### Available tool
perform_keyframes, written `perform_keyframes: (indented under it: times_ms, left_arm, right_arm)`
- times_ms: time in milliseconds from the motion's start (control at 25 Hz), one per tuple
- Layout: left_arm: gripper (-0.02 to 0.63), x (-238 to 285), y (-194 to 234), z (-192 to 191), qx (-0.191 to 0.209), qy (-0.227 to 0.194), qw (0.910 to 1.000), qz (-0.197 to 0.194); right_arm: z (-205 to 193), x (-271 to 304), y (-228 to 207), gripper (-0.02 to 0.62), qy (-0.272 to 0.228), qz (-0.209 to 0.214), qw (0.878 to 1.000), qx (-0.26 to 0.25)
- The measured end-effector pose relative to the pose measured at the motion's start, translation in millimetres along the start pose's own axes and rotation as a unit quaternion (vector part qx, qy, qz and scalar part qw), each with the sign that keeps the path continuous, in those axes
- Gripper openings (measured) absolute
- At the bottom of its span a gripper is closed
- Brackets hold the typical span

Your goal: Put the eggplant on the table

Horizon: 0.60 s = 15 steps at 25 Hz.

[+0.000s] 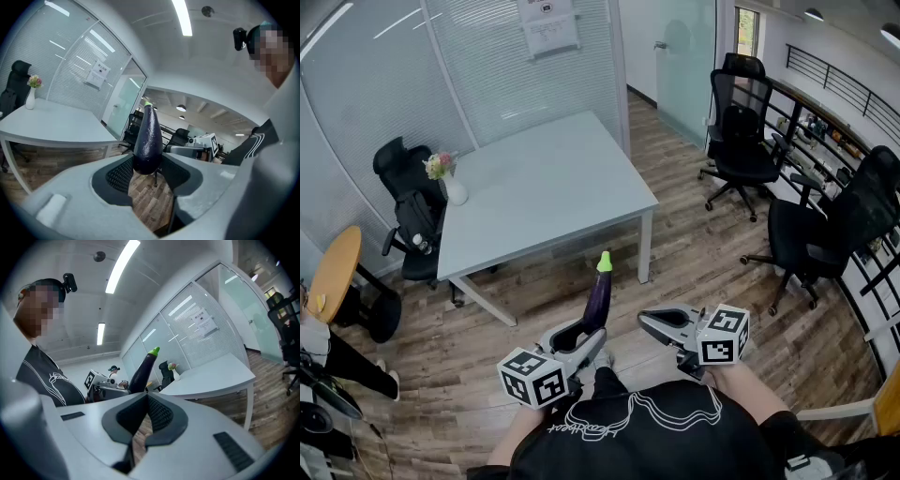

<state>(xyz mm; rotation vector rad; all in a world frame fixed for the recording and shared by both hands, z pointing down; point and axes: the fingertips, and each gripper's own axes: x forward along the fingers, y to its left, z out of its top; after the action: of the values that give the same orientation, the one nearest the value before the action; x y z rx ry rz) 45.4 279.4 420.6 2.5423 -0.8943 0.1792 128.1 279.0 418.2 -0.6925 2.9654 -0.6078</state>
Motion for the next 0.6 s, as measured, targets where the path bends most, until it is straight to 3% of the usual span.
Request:
perform_keyframes:
  times_ms: [600]
  left_arm:
    - [0.193,4.2,-11.7,-7.2,-0.001,0.004,1.0,-0.006]
  right_arm:
    - [-6.0,-11.3,0.8,0.007,-0.003,-0.017,1.0,-0.005]
